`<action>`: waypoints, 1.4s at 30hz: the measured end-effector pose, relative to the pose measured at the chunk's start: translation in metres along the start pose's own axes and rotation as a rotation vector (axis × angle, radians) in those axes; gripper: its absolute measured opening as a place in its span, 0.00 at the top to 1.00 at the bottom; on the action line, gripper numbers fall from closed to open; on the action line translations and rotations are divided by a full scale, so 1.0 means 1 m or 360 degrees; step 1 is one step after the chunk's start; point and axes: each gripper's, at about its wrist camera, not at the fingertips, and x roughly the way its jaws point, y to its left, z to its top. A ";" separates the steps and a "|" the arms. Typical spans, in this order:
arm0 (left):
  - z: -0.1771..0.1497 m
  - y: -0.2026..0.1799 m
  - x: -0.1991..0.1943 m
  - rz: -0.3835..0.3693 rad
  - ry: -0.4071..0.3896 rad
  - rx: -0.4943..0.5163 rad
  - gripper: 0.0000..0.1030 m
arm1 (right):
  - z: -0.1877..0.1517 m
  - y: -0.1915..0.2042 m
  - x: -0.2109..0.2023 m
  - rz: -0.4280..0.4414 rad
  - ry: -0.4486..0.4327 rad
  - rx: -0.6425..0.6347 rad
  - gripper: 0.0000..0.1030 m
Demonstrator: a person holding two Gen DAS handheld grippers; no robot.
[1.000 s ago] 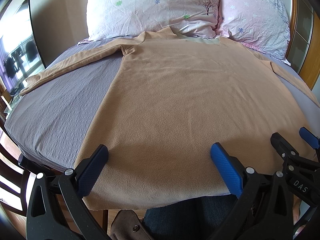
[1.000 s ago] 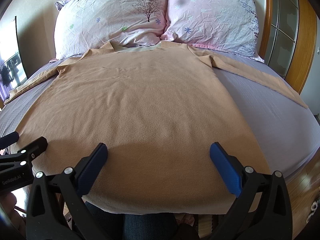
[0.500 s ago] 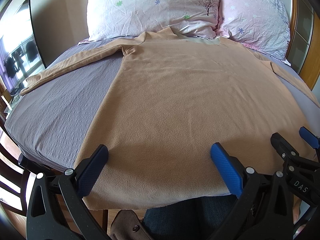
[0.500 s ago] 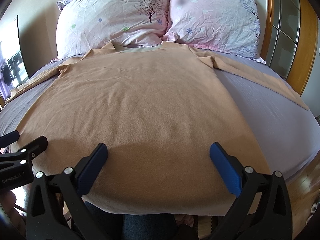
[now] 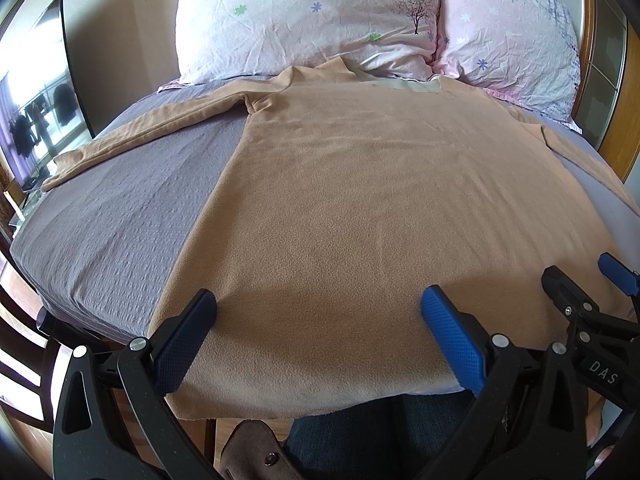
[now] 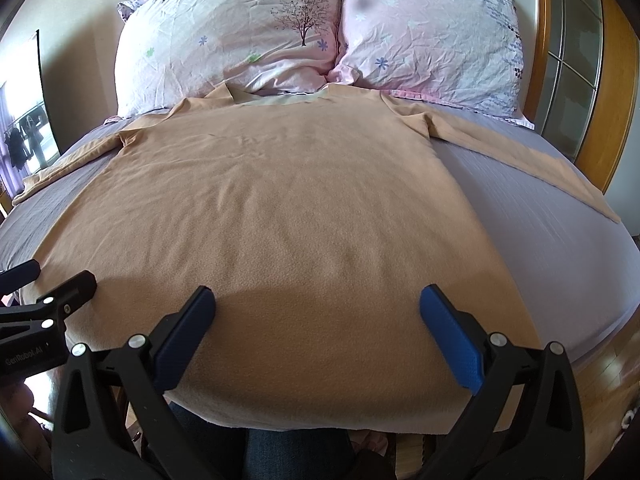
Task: Fold small clothes
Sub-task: 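Grasp a sleeve cuff with the right gripper and fold it across the shirt body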
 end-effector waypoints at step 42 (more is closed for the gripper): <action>0.106 0.148 0.026 -0.0344 -0.0512 -0.0414 0.01 | 0.097 -0.416 0.052 -0.0396 -0.0088 0.1648 0.96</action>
